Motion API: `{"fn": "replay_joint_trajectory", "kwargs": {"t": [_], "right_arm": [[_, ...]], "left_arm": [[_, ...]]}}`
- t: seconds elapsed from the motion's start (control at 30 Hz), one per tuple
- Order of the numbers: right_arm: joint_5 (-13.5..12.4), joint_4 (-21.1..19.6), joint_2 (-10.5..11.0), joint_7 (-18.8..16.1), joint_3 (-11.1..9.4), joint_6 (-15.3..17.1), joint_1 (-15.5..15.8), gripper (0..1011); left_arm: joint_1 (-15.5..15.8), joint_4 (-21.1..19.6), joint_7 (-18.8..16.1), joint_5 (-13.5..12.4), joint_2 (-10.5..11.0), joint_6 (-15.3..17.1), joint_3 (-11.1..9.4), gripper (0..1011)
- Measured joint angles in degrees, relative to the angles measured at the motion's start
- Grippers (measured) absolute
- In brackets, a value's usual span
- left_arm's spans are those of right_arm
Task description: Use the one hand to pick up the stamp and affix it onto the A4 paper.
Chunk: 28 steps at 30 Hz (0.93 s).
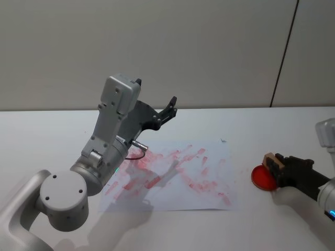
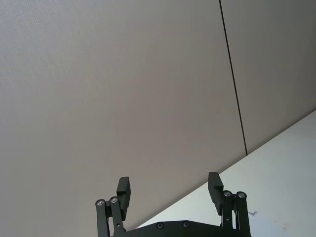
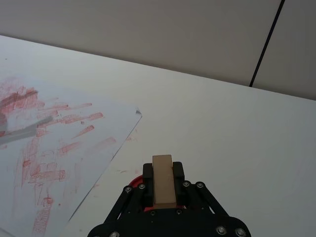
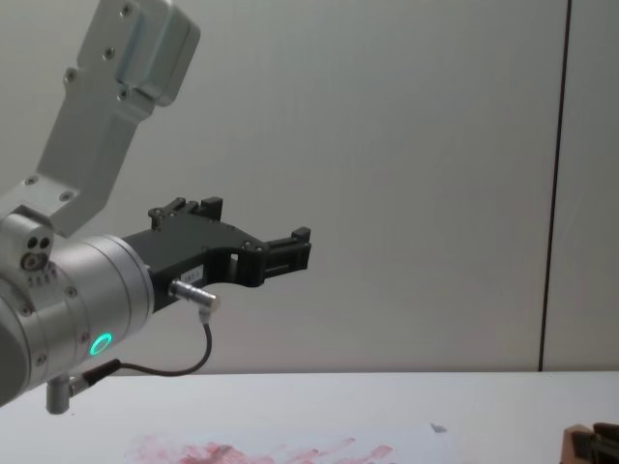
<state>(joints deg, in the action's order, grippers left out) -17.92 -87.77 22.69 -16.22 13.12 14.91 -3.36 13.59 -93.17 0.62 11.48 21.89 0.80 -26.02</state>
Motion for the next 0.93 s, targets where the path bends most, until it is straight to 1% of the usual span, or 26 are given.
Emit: {"fn": "replay_joint_trajectory", "kwargs": {"t": [0.03, 0.13, 0.17, 0.2, 0.23, 0.27, 0.3, 0.4, 0.47, 0.53, 0.57, 0.63, 0.7, 0.77, 0.87, 0.93], "right_arm": [[0.0, 0.0, 0.0, 0.0, 0.0, 0.0, 0.0, 217], [0.2, 0.1, -0.2, -0.2, 0.2, 0.1, -0.2, 317], [0.2, 0.1, -0.2, -0.2, 0.2, 0.1, -0.2, 332], [0.2, 0.1, -0.3, -0.2, 0.2, 0.1, -0.3, 379], [0.2, 0.1, -0.3, -0.2, 0.2, 0.1, -0.3, 392], [0.3, 0.1, -0.4, -0.2, 0.3, 0.2, -0.3, 441], [0.3, 0.1, -0.4, -0.3, 0.3, 0.2, -0.3, 460], [0.4, 0.2, -0.4, -0.3, 0.4, 0.2, -0.4, 585], [0.4, 0.2, -0.5, -0.3, 0.4, 0.2, -0.4, 645], [0.4, 0.2, -0.5, -0.4, 0.4, 0.2, -0.4, 684], [0.4, 0.2, -0.5, -0.4, 0.4, 0.2, -0.5, 738], [0.5, 0.2, -0.5, -0.4, 0.4, 0.2, -0.5, 782], [0.5, 0.2, -0.6, -0.4, 0.5, 0.2, -0.5, 855], [0.5, 0.2, -0.6, -0.4, 0.5, 0.3, -0.5, 891], [0.5, 0.3, -0.6, -0.4, 0.5, 0.3, -0.5, 981], [0.5, 0.3, -0.6, -0.4, 0.5, 0.3, -0.5, 1001]], "left_arm": [[0.0, 0.0, 0.0, 0.0, 0.0, 0.0, 0.0, 1001], [0.0, 0.0, 0.0, 0.0, 0.0, 0.0, 0.0, 1001], [0.0, 0.0, 0.0, 0.0, 0.0, 0.0, 0.0, 1001], [0.0, 0.0, 0.0, 0.0, 0.0, 0.0, 0.0, 1001], [0.0, 0.0, 0.0, 0.0, 0.0, 0.0, 0.0, 1002], [0.0, 0.0, 0.0, 0.0, 0.0, 0.0, 0.0, 1001], [0.0, 0.0, 0.0, 0.0, 0.0, 0.0, 0.0, 1002], [0.0, 0.0, 0.0, 0.0, 0.0, 0.0, 0.0, 1001], [0.0, 0.0, 0.0, 0.0, 0.0, 0.0, 0.0, 1001], [0.0, 0.0, 0.0, 0.0, 0.0, 0.0, 0.0, 1001], [0.0, 0.0, 0.0, 0.0, 0.0, 0.0, 0.0, 1001], [0.0, 0.0, 0.0, 0.0, 0.0, 0.0, 0.0, 1001], [0.0, 0.0, 0.0, 0.0, 0.0, 0.0, 0.0, 1001], [0.0, 0.0, 0.0, 0.0, 0.0, 0.0, 0.0, 1001], [0.0, 0.0, 0.0, 0.0, 0.0, 0.0, 0.0, 1001], [0.0, 0.0, 0.0, 0.0, 0.0, 0.0, 0.0, 1001]]}}
